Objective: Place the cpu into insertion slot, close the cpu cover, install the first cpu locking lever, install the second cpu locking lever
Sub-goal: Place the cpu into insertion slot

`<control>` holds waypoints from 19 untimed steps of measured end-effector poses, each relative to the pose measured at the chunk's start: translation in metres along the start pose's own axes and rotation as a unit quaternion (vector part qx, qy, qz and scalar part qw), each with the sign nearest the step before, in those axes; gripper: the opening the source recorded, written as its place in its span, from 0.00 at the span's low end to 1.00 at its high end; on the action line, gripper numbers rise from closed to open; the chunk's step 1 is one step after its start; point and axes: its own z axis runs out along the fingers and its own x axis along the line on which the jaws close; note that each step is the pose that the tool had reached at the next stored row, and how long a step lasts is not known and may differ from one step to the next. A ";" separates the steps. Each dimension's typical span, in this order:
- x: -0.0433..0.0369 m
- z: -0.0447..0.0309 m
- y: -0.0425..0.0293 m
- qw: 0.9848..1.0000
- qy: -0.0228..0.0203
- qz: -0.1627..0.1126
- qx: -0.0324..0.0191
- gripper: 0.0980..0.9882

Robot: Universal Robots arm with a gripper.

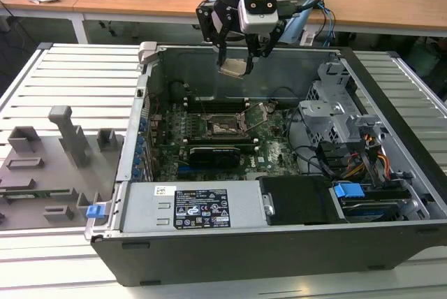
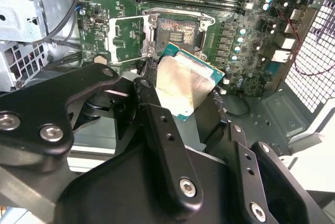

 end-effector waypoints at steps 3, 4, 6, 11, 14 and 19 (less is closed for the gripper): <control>0.0000 0.0000 0.0000 1.000 0.000 0.005 0.000 0.48; 0.0000 0.0000 0.0000 1.000 -0.001 0.008 0.000 0.48; 0.0000 0.0000 0.0000 1.000 -0.001 0.012 0.000 0.48; 0.0000 0.0000 0.0000 1.000 -0.002 0.024 0.000 0.48; 0.0000 0.0000 0.0000 1.000 -0.003 0.030 -0.001 0.48; 0.0000 0.0000 0.0000 0.999 -0.003 0.041 -0.001 0.48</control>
